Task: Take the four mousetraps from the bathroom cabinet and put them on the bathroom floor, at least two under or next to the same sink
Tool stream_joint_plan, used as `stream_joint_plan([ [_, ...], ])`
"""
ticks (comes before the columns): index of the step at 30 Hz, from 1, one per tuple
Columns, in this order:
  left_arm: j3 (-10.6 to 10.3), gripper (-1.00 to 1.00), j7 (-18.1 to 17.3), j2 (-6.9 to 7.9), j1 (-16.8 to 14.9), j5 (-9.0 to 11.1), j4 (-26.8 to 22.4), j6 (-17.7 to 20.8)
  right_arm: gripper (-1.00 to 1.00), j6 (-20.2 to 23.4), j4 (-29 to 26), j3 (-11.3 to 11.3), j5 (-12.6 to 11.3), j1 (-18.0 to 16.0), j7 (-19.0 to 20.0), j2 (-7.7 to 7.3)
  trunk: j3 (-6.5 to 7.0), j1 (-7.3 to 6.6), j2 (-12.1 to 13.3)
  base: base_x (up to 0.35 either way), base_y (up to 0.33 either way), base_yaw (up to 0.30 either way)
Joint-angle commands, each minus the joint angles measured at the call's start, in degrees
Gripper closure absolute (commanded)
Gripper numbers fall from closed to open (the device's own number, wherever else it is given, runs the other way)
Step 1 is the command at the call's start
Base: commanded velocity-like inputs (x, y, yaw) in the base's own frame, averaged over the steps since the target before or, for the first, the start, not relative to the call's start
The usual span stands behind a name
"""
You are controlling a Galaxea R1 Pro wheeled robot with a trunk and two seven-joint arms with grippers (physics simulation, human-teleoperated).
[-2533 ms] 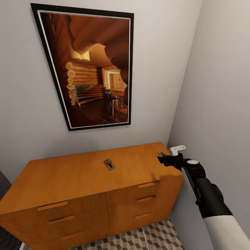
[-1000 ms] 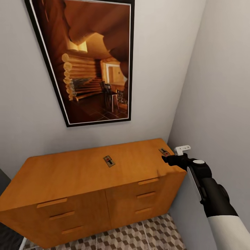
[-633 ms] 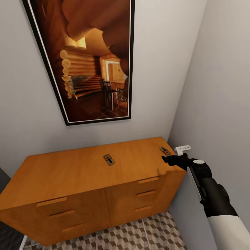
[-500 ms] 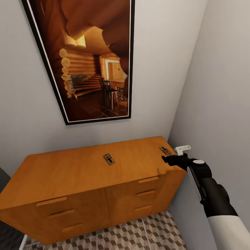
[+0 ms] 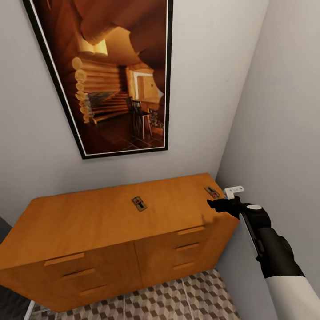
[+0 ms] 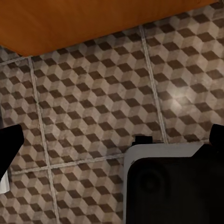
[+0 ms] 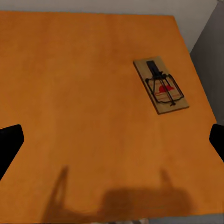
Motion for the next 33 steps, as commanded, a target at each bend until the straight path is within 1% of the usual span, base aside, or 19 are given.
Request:
stream_joint_plan([
  [1, -0.19, -1.00, 0.51, -0.02, -0.12, -0.40, 0.25, -0.28, -1.00, 0.23, -0.07, -0.06, 0.61, -0.04, 0.50, 0.00, -0.13, 0.05, -0.12, 0.160, 0.000, 0.000],
  [4, -0.19, -1.00, 0.59, -0.03, -0.12, -0.40, 0.26, 0.33, -1.00, 0.23, -0.07, -0.06, 0.62, -0.04, 0.45, 0.01, -0.15, 0.05, -0.12, 0.200, 0.000, 0.000],
  [7, -0.18, -1.00, 0.62, -0.03, -0.12, -0.40, 0.30, 2.07, -1.00, 0.23, -0.07, -0.06, 0.61, -0.04, 0.43, 0.02, -0.16, 0.05, -0.12, 0.240, -0.015, 0.000],
  [12, -0.18, -1.00, 0.50, -0.05, 0.03, -0.40, 0.31, 7.52, -1.00, 0.23, -0.07, -0.06, 0.61, -0.04, 0.37, 0.02, -0.17, 0.05, -0.12, 0.267, -0.049, 0.000],
  [13, -0.19, -1.00, 0.44, -0.07, 0.18, -0.40, 0.29, 9.78, -1.00, 0.23, -0.06, -0.06, 0.61, -0.04, 0.35, 0.02, -0.17, 0.05, -0.12, 0.276, -0.064, 0.000],
  [17, -0.19, -1.00, 0.33, -0.10, 0.84, -0.40, 0.29, 13.06, -1.00, 0.23, -0.06, -0.06, 0.65, -0.04, 0.34, 0.02, -0.17, 0.05, -0.12, 0.189, -0.040, 0.000],
  [25, -0.18, -1.00, 0.29, -0.12, 1.81, -0.40, 0.28, 14.59, -1.00, 0.23, -0.06, -0.06, 0.66, -0.04, 0.32, 0.02, -0.17, 0.05, -0.12, 0.046, -0.010, 0.000],
  [33, -0.19, -1.00, 0.30, -0.12, 2.41, -0.40, 0.32, 15.01, -1.00, 0.23, -0.06, -0.06, 0.66, -0.04, 0.32, 0.02, -0.17, 0.05, -0.12, 0.006, -0.001, 0.000],
])
